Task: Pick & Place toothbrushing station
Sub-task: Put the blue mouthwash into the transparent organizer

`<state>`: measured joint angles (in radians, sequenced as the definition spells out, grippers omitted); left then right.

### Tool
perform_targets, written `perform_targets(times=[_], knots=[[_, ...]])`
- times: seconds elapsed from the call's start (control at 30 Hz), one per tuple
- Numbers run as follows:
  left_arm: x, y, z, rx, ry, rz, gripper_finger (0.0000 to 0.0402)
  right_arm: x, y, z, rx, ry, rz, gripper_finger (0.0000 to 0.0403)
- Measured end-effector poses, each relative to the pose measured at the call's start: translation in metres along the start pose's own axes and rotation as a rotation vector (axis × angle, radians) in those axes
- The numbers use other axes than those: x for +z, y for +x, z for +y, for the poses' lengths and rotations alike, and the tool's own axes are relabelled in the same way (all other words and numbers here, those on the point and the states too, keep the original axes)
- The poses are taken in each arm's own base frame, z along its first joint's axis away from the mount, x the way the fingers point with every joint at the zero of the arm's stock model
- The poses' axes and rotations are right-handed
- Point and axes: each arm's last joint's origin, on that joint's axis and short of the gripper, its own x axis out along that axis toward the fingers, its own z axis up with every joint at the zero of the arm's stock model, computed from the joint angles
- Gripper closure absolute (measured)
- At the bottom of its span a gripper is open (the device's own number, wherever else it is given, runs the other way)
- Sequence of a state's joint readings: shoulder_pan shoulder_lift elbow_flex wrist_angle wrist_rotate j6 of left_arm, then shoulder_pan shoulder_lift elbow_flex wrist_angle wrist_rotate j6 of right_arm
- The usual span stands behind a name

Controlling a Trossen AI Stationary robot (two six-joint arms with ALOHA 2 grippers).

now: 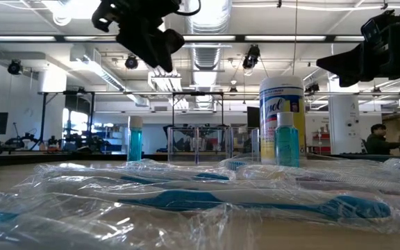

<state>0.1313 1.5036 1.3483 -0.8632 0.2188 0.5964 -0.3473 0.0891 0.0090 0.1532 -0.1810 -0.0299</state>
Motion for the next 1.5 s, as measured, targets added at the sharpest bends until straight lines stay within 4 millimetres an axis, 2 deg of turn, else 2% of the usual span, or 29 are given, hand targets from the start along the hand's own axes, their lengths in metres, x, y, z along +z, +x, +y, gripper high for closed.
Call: perform_targets(times=[0.17,0.37,1.0,1.17,1.5], knots=[[-0.002,0.013,-0.015,-0.013,0.12,0.058,0.0182,-0.001,0.0,0.0,0.0,0.003,0.015,0.0394],[-0.001,0.018,-0.024,0.038,0.171,0.125,0.0158,-0.001,0.0,0.0,0.0,0.003,0.015,0.0394],[-0.025,0.045,-0.034,-0.014,0.303,0.176,0.0156,-0.001,0.0,0.0,0.0,0.003,0.014,0.0394],[-0.026,0.049,-0.033,-0.022,0.315,0.18,0.0156,-0.001,0.0,0.0,0.0,0.003,0.014,0.0394],[-0.03,0.068,-0.031,-0.062,0.312,0.233,0.0156,-0.002,0.0,0.0,0.0,0.004,0.015,0.0394]])
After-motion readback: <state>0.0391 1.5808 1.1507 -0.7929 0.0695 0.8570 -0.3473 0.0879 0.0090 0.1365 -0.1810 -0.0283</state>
